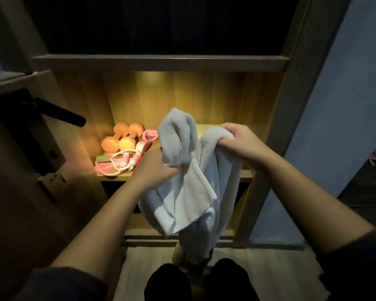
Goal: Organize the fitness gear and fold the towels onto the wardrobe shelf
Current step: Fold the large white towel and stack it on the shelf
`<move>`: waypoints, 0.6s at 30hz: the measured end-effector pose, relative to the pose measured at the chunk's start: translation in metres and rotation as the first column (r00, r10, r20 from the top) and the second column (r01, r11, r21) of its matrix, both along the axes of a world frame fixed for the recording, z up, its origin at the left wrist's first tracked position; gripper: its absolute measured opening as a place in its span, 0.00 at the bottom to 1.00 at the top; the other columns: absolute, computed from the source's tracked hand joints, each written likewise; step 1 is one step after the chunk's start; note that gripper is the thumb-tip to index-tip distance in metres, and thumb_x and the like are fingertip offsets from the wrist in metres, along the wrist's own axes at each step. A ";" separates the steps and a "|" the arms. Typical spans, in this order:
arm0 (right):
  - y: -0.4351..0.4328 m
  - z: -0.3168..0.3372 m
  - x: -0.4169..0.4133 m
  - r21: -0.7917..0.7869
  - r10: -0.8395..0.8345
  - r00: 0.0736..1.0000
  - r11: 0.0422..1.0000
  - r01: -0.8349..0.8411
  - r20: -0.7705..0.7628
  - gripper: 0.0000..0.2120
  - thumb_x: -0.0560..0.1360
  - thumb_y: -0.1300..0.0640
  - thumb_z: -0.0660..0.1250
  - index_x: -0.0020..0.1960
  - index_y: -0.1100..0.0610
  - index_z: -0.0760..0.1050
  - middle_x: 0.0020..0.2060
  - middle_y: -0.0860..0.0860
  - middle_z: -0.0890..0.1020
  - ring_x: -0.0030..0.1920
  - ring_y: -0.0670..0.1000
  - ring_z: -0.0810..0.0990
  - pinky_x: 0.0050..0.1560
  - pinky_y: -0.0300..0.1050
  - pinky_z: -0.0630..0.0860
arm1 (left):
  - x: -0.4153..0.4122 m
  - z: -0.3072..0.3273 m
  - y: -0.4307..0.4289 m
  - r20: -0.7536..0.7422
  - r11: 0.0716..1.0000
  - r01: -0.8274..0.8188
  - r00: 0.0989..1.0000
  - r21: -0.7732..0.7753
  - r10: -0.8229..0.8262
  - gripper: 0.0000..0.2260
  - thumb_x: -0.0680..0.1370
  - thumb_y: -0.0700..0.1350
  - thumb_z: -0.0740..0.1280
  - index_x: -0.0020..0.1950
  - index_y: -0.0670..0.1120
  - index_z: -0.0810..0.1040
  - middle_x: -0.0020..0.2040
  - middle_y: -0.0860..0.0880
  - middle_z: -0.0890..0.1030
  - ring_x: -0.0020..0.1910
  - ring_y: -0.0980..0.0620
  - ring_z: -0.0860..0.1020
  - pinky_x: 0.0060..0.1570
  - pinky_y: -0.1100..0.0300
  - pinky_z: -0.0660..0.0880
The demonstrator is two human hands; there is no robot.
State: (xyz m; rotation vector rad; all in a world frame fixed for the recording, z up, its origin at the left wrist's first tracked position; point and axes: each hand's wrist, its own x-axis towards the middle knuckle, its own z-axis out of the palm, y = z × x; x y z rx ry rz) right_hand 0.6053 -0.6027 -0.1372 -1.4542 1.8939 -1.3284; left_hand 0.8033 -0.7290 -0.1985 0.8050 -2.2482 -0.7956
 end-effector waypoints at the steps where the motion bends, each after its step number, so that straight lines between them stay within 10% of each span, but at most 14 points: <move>1: 0.007 -0.008 0.005 -0.019 -0.018 1.000 1.000 0.018 0.015 0.03 0.75 0.59 0.68 0.48 0.53 0.80 0.40 0.45 0.81 0.41 0.41 0.79 0.41 0.37 0.77 | 0.007 -0.005 0.008 -0.005 1.000 -0.024 1.000 0.010 0.024 0.11 0.68 0.55 0.71 0.45 0.50 0.80 0.40 0.51 0.83 0.41 0.59 0.79 0.40 0.54 0.75; 13: 0.029 0.008 0.000 -0.058 -0.155 0.987 0.987 0.152 -0.049 0.02 0.75 0.53 0.69 0.46 0.49 0.76 0.45 0.49 0.78 0.46 0.47 0.77 0.37 0.38 0.72 | 0.035 0.013 0.022 -0.326 0.920 -0.104 0.915 0.379 0.237 0.07 0.72 0.43 0.76 0.45 0.50 0.80 0.44 0.55 0.85 0.47 0.57 0.83 0.48 0.58 0.78; 18: 0.025 0.005 -0.004 0.066 -0.090 0.996 0.994 0.091 -0.009 0.17 0.72 0.59 0.70 0.59 0.49 0.73 0.55 0.49 0.76 0.52 0.48 0.77 0.44 0.41 0.77 | 0.019 0.048 0.024 -0.484 0.894 -0.135 0.801 0.428 0.353 0.08 0.68 0.47 0.76 0.43 0.50 0.79 0.44 0.56 0.83 0.46 0.57 0.82 0.48 0.59 0.77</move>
